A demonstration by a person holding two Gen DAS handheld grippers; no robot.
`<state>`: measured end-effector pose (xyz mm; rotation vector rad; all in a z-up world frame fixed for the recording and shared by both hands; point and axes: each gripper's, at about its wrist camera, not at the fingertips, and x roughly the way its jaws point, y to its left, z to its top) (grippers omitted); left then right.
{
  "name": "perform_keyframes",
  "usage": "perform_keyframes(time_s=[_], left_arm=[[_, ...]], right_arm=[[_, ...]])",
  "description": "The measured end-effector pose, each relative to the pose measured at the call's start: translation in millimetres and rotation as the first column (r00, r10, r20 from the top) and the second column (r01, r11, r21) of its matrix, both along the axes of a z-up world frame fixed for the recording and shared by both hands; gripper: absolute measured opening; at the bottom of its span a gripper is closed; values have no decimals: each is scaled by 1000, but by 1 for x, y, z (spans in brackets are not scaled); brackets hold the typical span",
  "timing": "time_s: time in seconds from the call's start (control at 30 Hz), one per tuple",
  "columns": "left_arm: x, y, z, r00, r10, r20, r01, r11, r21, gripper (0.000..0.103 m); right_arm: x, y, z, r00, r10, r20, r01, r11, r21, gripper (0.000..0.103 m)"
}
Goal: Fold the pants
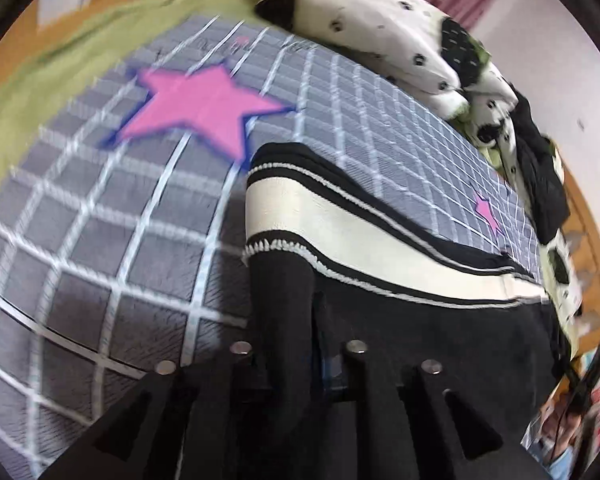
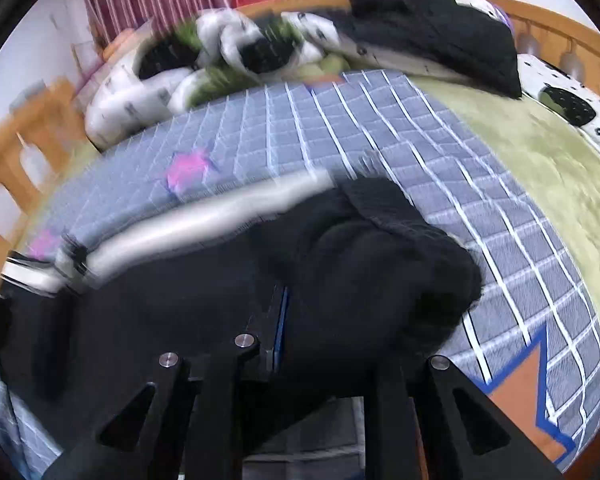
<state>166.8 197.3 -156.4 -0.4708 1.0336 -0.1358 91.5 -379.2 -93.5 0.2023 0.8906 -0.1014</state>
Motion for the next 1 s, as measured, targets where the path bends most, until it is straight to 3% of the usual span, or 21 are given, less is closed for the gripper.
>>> perform_keyframes(time_s=[0.03, 0.1, 0.23, 0.27, 0.33, 0.4, 0.47, 0.57, 0.63, 0.77, 0.9, 1.0], left_arm=[[0, 3, -2, 1000, 17, -6, -17, 1000, -15, 27], [-2, 4, 5, 1000, 21, -7, -21, 1000, -10, 33], [-20, -9, 35, 996, 37, 76, -52, 979, 198, 36], [-23, -11, 41, 994, 22, 105, -45, 974, 223, 38], [-30, -22, 56, 983, -32, 182, -15, 968, 251, 60], [-34, -31, 63, 969, -71, 239, 11, 970, 242, 64], [-31, -38, 58, 969, -100, 227, 51, 976, 212, 64], [-28, -43, 32, 990, -99, 101, 80, 981, 178, 64], [-32, -46, 15, 992, -125, 30, 118, 979, 165, 64], [-57, -56, 19, 986, -161, 38, 148, 962, 230, 64], [-93, -40, 31, 990, -98, 97, 86, 989, 122, 64], [-120, -21, 36, 987, 14, 162, -26, 997, 77, 64]], right_arm=[[-7, 0, 2, 1000, 12, 20, -13, 1000, 3, 16], [-13, -3, 4, 998, 47, -35, -46, 999, 28, 20], [-34, -8, 6, 995, 56, -77, -50, 996, 74, 23], [-41, -7, 9, 995, 47, -89, -41, 997, 64, 32], [-58, -6, 18, 997, 10, -72, -11, 1000, -15, 42], [-72, -7, 27, 999, 1, -35, -3, 999, -50, 43], [-76, -3, 37, 1000, -7, 10, 7, 997, -71, 42], [-74, 14, 46, 994, 36, 103, -20, 989, -150, 42], [-67, 19, 42, 989, 62, 136, -44, 990, -137, 42], [-39, 22, 2, 999, 38, 21, -34, 987, -158, 43], [-37, 41, -3, 997, 57, -52, -69, 954, -290, 42], [-43, 39, 10, 998, 40, -41, -50, 963, -263, 42]])
